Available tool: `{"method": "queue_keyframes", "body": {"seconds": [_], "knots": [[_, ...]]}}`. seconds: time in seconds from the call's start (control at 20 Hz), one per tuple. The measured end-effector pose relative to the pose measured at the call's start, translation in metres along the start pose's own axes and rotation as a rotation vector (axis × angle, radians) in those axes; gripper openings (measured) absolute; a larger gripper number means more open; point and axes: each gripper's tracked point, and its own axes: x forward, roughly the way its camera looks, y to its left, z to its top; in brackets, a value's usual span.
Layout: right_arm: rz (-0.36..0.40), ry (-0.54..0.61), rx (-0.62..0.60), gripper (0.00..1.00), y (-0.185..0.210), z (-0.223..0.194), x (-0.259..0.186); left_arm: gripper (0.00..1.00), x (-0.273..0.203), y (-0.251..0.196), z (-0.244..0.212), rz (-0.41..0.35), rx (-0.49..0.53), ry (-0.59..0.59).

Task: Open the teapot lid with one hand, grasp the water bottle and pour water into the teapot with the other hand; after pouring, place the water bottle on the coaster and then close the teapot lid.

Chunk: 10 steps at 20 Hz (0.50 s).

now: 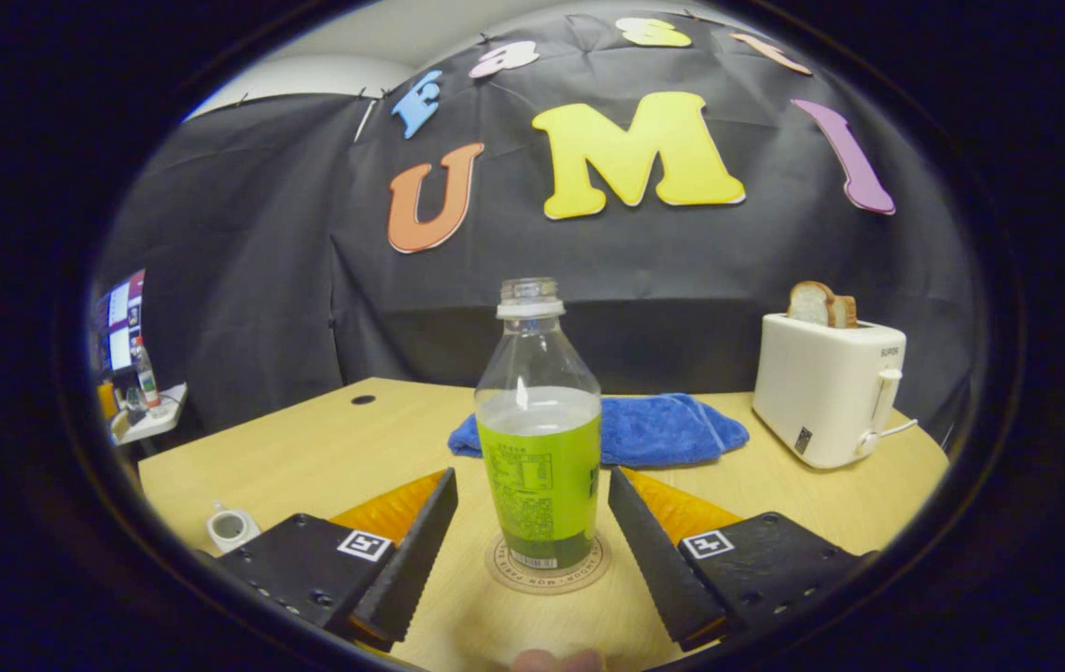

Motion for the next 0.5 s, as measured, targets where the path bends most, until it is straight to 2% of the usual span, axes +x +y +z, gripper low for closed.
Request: {"method": "queue_keyframes", "body": {"seconds": [0.2, 0.35, 0.4, 0.5], "knots": [[-0.009, -0.026, 0.090, 0.96, -0.015, 0.005, -0.062, 0.03, 0.017, -0.032, -0.008, -0.023, 0.031, 0.000], [-0.038, -0.041, 0.080, 0.95, -0.031, -0.003, -0.110, 0.03, 0.036, -0.060, -0.018, -0.056, 0.053, 0.010], [-0.047, -0.048, 0.068, 0.92, -0.037, -0.004, -0.123, 0.03, 0.040, -0.067, -0.024, -0.066, 0.053, 0.018], [-0.068, -0.075, 0.034, 0.95, -0.046, -0.005, -0.146, 0.03, 0.049, -0.075, -0.032, -0.071, 0.045, 0.027]]}}
